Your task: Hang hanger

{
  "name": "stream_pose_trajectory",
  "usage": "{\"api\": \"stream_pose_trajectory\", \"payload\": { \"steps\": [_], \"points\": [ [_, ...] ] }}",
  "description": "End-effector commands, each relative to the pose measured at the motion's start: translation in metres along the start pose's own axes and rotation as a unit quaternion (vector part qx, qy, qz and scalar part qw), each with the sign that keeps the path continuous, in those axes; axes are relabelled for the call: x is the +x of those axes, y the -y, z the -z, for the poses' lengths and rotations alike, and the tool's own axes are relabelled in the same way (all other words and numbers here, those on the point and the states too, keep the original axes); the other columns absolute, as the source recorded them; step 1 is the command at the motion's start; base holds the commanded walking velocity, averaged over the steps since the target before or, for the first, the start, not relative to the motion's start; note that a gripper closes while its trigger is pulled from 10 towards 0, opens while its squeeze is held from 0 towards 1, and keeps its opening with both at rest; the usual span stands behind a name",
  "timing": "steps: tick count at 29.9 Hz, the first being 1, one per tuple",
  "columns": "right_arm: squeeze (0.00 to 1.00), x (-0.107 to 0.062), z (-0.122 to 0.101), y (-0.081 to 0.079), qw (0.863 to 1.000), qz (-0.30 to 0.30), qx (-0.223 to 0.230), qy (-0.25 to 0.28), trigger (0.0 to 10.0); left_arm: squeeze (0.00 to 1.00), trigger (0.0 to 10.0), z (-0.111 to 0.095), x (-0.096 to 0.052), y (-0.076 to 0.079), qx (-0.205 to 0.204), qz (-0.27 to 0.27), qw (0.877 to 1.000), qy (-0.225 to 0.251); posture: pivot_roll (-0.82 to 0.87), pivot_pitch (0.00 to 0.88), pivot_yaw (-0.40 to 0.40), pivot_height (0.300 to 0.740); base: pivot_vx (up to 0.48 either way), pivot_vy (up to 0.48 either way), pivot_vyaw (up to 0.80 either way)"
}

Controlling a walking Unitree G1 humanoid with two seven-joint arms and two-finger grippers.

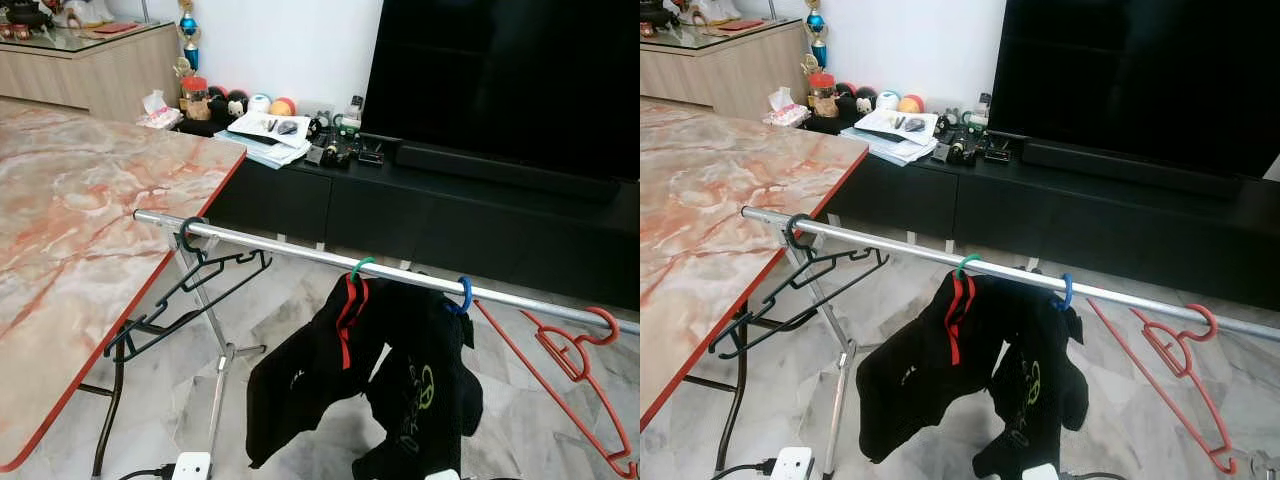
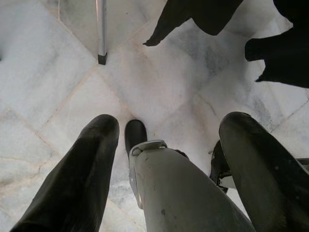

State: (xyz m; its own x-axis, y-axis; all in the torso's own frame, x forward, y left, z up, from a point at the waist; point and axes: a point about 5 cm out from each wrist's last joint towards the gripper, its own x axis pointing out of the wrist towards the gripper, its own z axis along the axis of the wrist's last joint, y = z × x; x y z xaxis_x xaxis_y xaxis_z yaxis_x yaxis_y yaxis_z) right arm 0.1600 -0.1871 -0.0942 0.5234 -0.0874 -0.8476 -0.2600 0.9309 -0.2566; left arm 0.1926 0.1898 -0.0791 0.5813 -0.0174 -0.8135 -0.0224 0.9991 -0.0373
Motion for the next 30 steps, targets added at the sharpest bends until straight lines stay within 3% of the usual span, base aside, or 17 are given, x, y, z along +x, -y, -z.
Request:
{"api": "stream_pose_trajectory", "payload": {
  "steps": [1,6,16,24,28,30],
  "points": [
    [0.00,-0.004,0.023,-0.003,0.998,-0.017,-0.031,-0.044,0.0,0.00,10.0,0.005,0.000,0.002,0.001,0.003,1.000,-0.014,0.11,0.000,-0.085,0.740,0.000,0.000,0.00],
    [0.00,-0.009,0.044,-0.007,0.993,-0.041,-0.081,-0.081,0.0,0.00,10.0,0.005,0.000,0.002,0.000,0.006,1.000,-0.013,0.11,0.000,-0.084,0.740,0.000,0.000,0.00],
    [0.00,-0.019,0.078,-0.008,0.979,-0.075,-0.105,-0.156,0.0,0.00,10.0,0.004,0.000,0.003,-0.002,0.010,1.000,-0.013,0.11,0.000,-0.084,0.740,0.000,0.000,0.00],
    [0.00,-0.018,0.073,-0.014,0.976,-0.084,-0.117,-0.162,0.0,0.00,10.0,0.004,0.000,0.003,-0.002,0.011,1.000,-0.014,0.11,0.000,-0.083,0.740,0.000,0.000,0.00],
    [0.00,-0.021,0.079,-0.018,0.956,-0.125,-0.192,-0.182,0.0,0.00,10.0,0.004,0.000,0.003,-0.002,0.012,1.000,-0.013,0.11,0.000,-0.083,0.740,0.000,0.000,0.00],
    [0.00,-0.021,0.080,-0.017,0.952,-0.129,-0.207,-0.186,0.0,0.00,10.0,0.004,0.000,0.003,-0.003,0.013,1.000,-0.013,0.11,0.000,-0.083,0.740,0.000,0.000,0.00]
  ]
}}
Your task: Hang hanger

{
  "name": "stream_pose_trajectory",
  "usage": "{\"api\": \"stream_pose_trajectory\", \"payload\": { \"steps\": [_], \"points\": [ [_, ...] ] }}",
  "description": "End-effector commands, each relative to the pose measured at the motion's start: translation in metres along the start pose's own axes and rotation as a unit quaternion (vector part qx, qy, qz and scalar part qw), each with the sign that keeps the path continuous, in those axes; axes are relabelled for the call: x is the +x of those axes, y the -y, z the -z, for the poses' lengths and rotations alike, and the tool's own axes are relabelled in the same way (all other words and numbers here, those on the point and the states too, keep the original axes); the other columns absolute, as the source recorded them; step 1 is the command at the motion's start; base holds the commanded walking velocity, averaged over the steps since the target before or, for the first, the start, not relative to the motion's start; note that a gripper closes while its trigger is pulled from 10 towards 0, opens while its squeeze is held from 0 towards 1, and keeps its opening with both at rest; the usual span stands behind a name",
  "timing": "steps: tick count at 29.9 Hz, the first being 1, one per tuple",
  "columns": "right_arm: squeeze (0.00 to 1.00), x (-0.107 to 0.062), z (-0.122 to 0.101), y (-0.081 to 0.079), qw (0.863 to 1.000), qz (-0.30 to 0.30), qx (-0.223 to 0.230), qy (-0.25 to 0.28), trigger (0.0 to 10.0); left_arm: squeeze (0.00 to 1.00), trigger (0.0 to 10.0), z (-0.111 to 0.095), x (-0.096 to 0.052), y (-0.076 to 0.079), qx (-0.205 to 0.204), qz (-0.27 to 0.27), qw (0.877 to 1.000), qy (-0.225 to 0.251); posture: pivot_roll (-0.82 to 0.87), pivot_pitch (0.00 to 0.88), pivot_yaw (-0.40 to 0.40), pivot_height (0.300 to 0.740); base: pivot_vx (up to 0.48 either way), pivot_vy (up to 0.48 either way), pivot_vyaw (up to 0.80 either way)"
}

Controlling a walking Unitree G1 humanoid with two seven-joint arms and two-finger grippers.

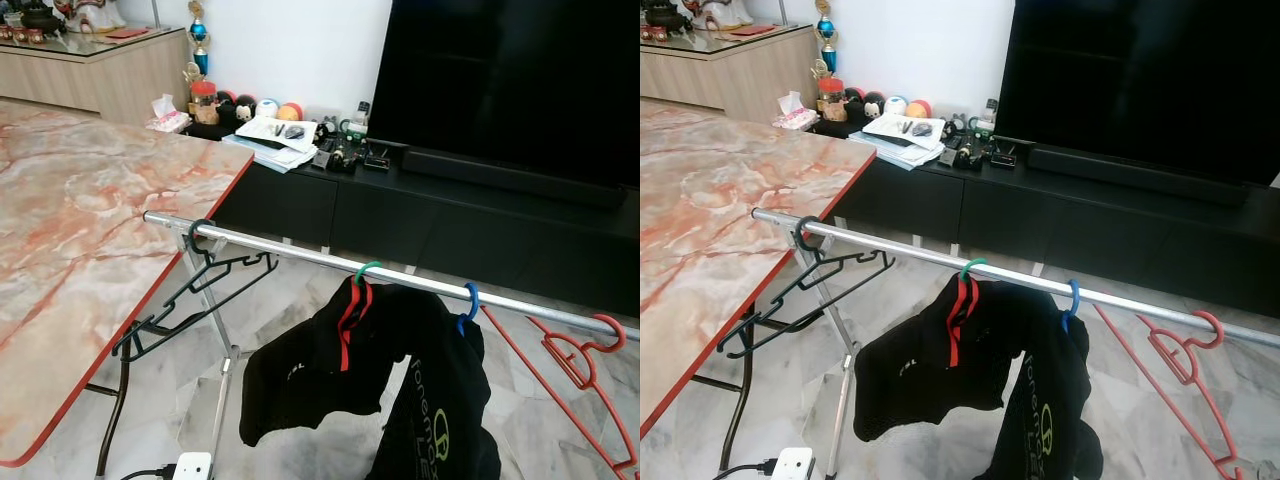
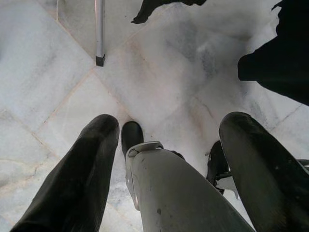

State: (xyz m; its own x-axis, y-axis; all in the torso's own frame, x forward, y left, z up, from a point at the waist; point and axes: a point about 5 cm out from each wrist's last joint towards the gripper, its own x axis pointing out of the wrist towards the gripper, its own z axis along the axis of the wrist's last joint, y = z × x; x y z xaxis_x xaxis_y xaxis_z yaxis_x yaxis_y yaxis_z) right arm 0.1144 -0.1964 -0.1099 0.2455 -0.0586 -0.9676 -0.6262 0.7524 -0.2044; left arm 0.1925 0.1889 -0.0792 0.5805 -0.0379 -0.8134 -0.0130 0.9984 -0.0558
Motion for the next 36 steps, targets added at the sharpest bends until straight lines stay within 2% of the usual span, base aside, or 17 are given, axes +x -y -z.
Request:
{"api": "stream_pose_trajectory", "payload": {
  "steps": [1,6,17,18,19,20,21,22,23,26,27,28,29,30,34,35,36],
  "points": [
    [0.00,-0.001,0.028,-0.023,0.996,-0.052,-0.032,-0.060,0.0,0.00,10.0,0.004,0.000,0.002,-0.002,0.003,1.000,-0.012,0.11,0.000,-0.083,0.740,0.000,0.000,0.00],
    [0.00,-0.001,0.029,-0.032,0.993,-0.087,-0.032,-0.067,0.0,0.00,10.0,0.004,0.000,0.002,-0.002,0.005,1.000,-0.013,0.11,0.000,-0.083,0.740,0.000,0.000,0.00],
    [0.00,-0.002,0.030,-0.032,0.993,-0.093,-0.036,-0.069,0.0,0.00,10.0,0.004,0.000,0.002,-0.002,0.005,1.000,-0.013,0.11,0.000,-0.083,0.740,0.000,0.000,0.00],
    [0.00,0.001,0.004,-0.016,0.997,-0.042,0.072,-0.001,10.0,0.00,10.0,0.004,0.000,0.002,-0.001,0.005,1.000,-0.013,0.11,0.000,-0.084,0.740,0.000,0.000,0.00],
    [0.00,0.000,-0.017,0.000,0.986,-0.001,0.162,0.051,10.0,0.00,10.0,0.004,0.000,0.002,-0.001,0.006,1.000,-0.014,0.11,0.000,-0.084,0.740,0.000,0.000,0.00],
    [0.33,-0.003,-0.038,0.018,0.958,0.039,0.263,0.107,10.0,0.00,10.0,0.004,0.000,0.002,-0.001,0.006,1.000,-0.014,0.11,0.000,-0.085,0.740,0.000,0.000,0.00],
    [0.33,-0.003,-0.038,0.018,0.958,0.039,0.263,0.107,10.0,0.00,10.0,0.004,0.000,0.002,-0.001,0.006,1.000,-0.014,0.11,0.000,-0.085,0.740,0.000,0.000,0.00],
    [0.93,-0.003,-0.041,0.021,0.956,0.041,0.268,0.113,10.0,0.00,10.0,0.004,0.000,0.002,-0.001,0.007,1.000,-0.014,0.11,0.000,-0.086,0.740,0.000,0.000,0.00],
    [1.00,-0.004,-0.044,0.023,0.955,0.045,0.268,0.117,10.0,0.00,10.0,0.004,0.000,0.002,-0.001,0.007,1.000,-0.013,0.11,0.000,-0.087,0.740,0.000,0.000,0.00],
    [1.00,-0.005,-0.052,0.029,0.954,0.055,0.266,0.127,10.0,0.00,10.0,0.004,0.000,0.003,-0.003,0.008,1.000,-0.013,0.11,0.000,-0.089,0.740,0.000,0.000,0.00],
    [0.96,-0.005,-0.048,0.029,0.954,0.055,0.267,0.125,10.0,0.00,10.0,0.004,0.000,0.003,-0.003,0.008,1.000,-0.013,0.11,0.000,-0.089,0.740,0.000,0.000,0.00],
    [0.58,-0.005,-0.044,0.028,0.953,0.054,0.272,0.124,10.0,0.00,10.0,0.004,0.000,0.003,-0.004,0.009,1.000,-0.013,0.11,0.000,-0.090,0.740,0.000,0.000,0.00],
    [0.08,-0.004,-0.041,0.027,0.951,0.052,0.277,0.124,10.0,0.00,10.0,0.004,0.000,0.003,-0.004,0.009,1.000,-0.013,0.11,0.000,-0.090,0.740,0.000,0.000,0.00],
    [0.00,-0.004,-0.040,0.026,0.949,0.049,0.286,0.126,10.0,0.00,10.0,0.004,0.000,0.003,-0.004,0.009,1.000,-0.013,0.11,0.000,-0.090,0.740,0.000,0.000,0.00],
    [0.00,-0.004,-0.041,0.024,0.948,0.046,0.285,0.131,10.0,0.00,10.0,0.005,0.000,0.003,-0.004,0.009,1.000,-0.014,0.11,0.000,-0.090,0.740,0.000,0.000,0.00],
    [0.00,-0.004,-0.042,0.021,0.954,0.037,0.267,0.129,10.0,0.00,10.0,0.005,0.000,0.003,-0.004,0.009,1.000,-0.014,0.10,0.000,-0.091,0.740,0.000,0.000,0.00],
    [0.00,-0.004,-0.042,0.021,0.954,0.037,0.267,0.129,10.0,0.00,10.0,0.005,0.000,0.003,-0.004,0.009,1.000,-0.014,0.10,0.000,-0.091,0.740,0.000,0.000,0.00]
  ]
}}
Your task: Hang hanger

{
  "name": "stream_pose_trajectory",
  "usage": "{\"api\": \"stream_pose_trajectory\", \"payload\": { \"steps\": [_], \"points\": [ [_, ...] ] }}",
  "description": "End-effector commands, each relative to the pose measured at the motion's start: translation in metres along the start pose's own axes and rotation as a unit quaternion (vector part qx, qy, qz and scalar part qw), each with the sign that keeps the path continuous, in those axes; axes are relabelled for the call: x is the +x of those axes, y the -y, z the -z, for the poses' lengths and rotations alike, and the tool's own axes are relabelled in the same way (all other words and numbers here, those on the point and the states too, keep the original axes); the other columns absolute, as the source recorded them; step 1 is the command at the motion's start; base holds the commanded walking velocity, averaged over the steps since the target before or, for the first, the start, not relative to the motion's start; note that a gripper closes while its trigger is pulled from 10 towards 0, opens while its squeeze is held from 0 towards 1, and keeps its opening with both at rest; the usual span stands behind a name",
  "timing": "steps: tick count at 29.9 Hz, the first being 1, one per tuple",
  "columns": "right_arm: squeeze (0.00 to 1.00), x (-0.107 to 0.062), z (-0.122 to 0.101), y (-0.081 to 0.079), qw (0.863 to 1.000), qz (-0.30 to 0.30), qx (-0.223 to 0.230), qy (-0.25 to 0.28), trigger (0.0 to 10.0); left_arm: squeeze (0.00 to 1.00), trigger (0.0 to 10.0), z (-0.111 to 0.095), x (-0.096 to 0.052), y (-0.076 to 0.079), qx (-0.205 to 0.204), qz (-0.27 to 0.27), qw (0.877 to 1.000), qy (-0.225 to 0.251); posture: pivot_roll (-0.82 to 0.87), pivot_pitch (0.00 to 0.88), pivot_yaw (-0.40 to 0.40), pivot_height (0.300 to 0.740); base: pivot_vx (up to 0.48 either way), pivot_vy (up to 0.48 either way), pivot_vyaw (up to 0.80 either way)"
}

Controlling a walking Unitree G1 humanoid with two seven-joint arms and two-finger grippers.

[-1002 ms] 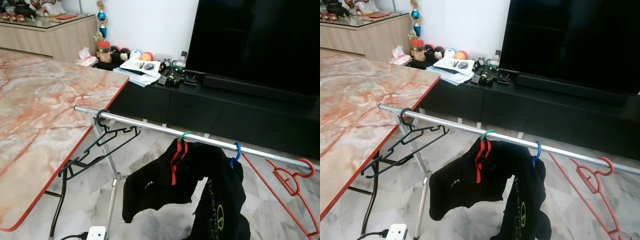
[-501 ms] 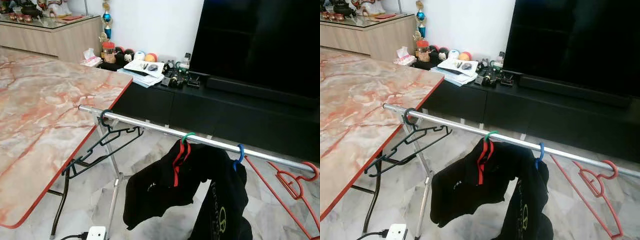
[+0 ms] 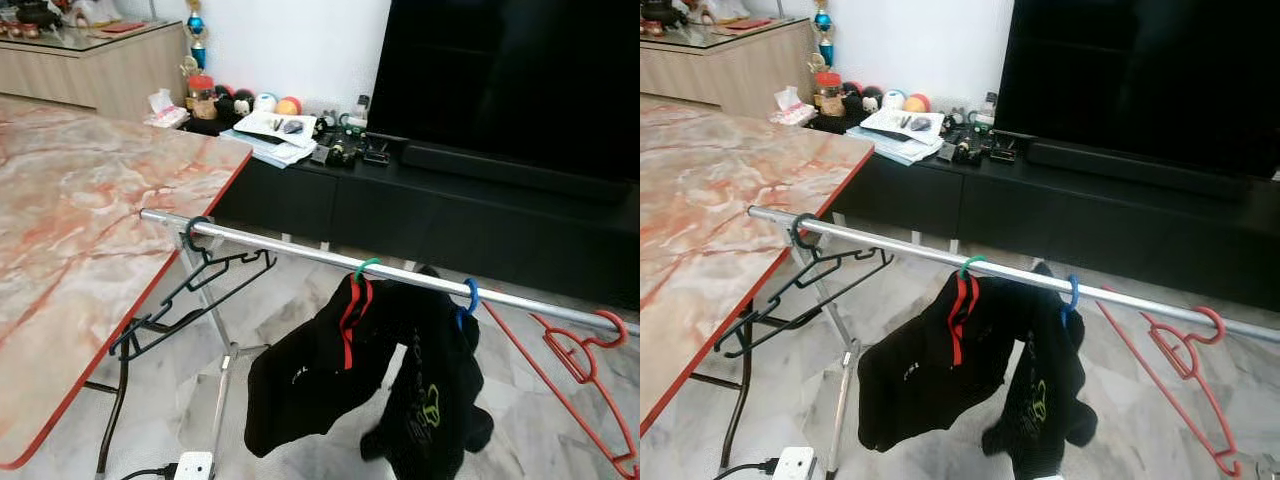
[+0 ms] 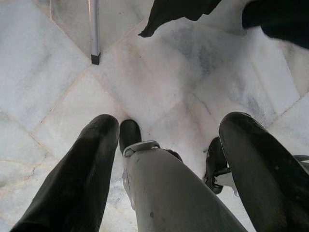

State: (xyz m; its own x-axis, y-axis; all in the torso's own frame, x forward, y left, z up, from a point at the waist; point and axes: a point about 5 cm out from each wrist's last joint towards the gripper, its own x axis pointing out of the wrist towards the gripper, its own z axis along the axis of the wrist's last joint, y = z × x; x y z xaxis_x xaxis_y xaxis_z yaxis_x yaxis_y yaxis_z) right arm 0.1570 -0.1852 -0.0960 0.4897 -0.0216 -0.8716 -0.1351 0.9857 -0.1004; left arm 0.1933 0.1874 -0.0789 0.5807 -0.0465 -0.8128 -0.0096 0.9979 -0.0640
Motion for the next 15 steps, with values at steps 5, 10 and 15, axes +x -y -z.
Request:
{"api": "stream_pose_trajectory", "payload": {
  "steps": [5,10,15],
  "points": [
    [0.00,0.000,-0.005,-0.005,0.994,-0.035,-0.103,0.012,10.0,0.00,10.0,0.006,0.000,0.002,-0.004,0.005,1.000,-0.014,0.10,0.000,-0.096,0.740,0.000,0.000,0.00],
    [0.00,-0.002,-0.055,0.009,0.985,-0.034,-0.095,0.141,10.0,0.00,10.0,0.006,0.000,0.001,0.003,0.008,1.000,-0.016,0.08,0.000,-0.096,0.740,0.000,0.000,0.00],
    [0.00,-0.014,-0.097,0.012,0.961,-0.052,-0.037,0.270,10.0,0.00,10.0,0.006,-0.001,0.001,0.006,0.011,1.000,-0.017,0.07,0.000,-0.095,0.740,0.000,0.000,0.00]
  ]
}}
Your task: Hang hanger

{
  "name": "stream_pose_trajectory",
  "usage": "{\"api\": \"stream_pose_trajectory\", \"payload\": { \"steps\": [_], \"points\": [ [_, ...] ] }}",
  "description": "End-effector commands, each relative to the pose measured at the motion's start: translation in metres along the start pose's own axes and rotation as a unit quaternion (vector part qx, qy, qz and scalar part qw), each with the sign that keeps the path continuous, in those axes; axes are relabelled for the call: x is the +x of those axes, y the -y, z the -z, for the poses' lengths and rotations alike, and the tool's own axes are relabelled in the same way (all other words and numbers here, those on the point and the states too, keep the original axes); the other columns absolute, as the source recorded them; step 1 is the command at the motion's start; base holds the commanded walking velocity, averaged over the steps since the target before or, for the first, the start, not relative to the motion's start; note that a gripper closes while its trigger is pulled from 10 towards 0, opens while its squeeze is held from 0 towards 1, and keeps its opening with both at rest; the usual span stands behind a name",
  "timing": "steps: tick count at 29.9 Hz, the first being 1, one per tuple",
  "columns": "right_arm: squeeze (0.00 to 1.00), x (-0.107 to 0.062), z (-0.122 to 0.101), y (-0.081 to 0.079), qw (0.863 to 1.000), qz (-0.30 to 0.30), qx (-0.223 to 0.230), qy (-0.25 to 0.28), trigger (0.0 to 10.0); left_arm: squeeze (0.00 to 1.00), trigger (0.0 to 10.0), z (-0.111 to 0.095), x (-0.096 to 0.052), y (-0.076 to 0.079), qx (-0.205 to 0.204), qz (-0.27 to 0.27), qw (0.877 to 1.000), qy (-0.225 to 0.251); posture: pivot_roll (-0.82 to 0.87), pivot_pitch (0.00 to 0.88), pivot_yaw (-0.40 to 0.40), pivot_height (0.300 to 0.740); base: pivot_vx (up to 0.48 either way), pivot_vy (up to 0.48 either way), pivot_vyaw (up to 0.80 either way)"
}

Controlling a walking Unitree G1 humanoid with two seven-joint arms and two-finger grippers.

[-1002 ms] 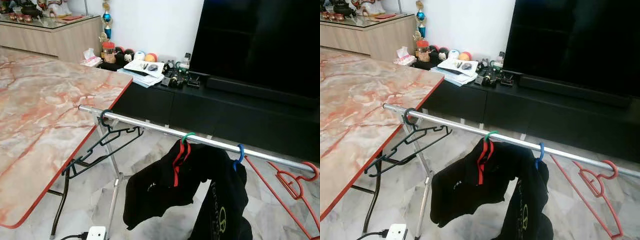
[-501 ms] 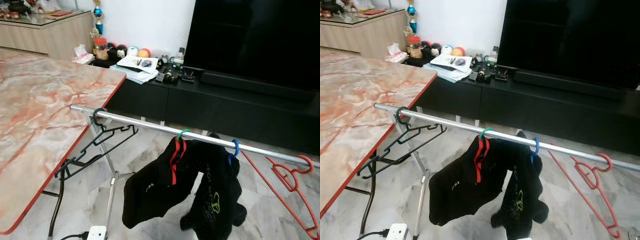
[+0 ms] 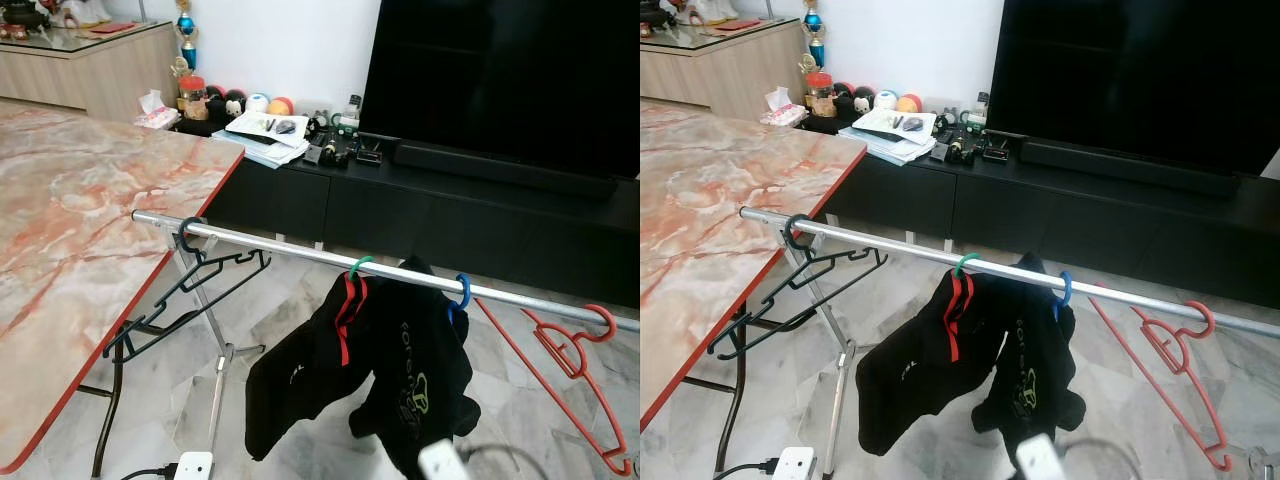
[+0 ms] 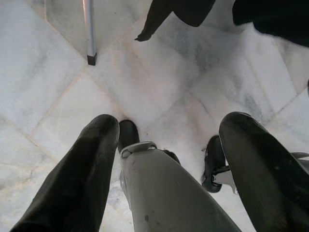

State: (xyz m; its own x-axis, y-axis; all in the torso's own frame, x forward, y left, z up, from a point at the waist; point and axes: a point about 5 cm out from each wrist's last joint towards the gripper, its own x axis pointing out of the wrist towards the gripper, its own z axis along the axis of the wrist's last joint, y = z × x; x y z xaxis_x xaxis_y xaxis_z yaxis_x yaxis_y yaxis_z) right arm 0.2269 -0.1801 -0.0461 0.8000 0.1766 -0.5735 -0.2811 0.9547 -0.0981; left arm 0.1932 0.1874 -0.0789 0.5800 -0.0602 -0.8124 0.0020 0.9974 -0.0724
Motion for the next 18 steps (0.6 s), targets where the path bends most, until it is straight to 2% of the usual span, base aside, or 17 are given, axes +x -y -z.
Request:
{"api": "stream_pose_trajectory", "payload": {
  "steps": [1,4,6,7,9,15,18],
  "points": [
    [0.00,0.001,-0.030,0.009,0.995,0.013,0.031,0.091,10.0,0.00,10.0,0.006,0.000,0.001,0.006,0.006,1.000,-0.017,0.08,0.000,-0.094,0.740,0.000,0.000,0.00],
    [0.00,-0.001,-0.055,0.016,0.984,0.030,0.070,0.159,10.0,0.00,10.0,0.006,0.000,0.002,0.010,0.008,1.000,-0.016,0.08,0.000,-0.092,0.740,0.000,0.000,0.00],
    [0.00,-0.002,-0.073,0.019,0.974,0.038,0.100,0.201,10.0,0.00,10.0,0.006,0.000,0.002,0.011,0.009,1.000,-0.016,0.08,0.000,-0.091,0.740,0.000,0.000,0.00],
    [0.00,-0.004,-0.090,0.022,0.964,0.042,0.116,0.236,10.0,0.00,10.0,0.005,0.000,0.002,0.012,0.009,1.000,-0.016,0.08,0.000,-0.090,0.740,0.000,0.000,0.00],
    [0.00,-0.006,-0.107,0.022,0.954,0.040,0.135,0.266,10.0,0.00,10.0,0.005,0.000,0.002,0.013,0.010,1.000,-0.016,0.08,0.000,-0.090,0.740,0.000,0.000,0.00],
    [0.00,-0.007,-0.130,0.026,0.941,0.050,0.143,0.304,10.0,0.00,10.0,0.005,0.000,0.001,0.012,0.008,1.000,-0.015,0.10,0.000,-0.091,0.740,0.000,0.000,0.00],
    [0.00,-0.009,-0.141,0.037,0.934,0.088,0.151,0.311,10.0,0.00,10.0,0.005,0.000,0.001,0.012,0.007,1.000,-0.015,0.09,0.000,-0.086,0.740,0.000,0.000,0.00]
  ]
}}
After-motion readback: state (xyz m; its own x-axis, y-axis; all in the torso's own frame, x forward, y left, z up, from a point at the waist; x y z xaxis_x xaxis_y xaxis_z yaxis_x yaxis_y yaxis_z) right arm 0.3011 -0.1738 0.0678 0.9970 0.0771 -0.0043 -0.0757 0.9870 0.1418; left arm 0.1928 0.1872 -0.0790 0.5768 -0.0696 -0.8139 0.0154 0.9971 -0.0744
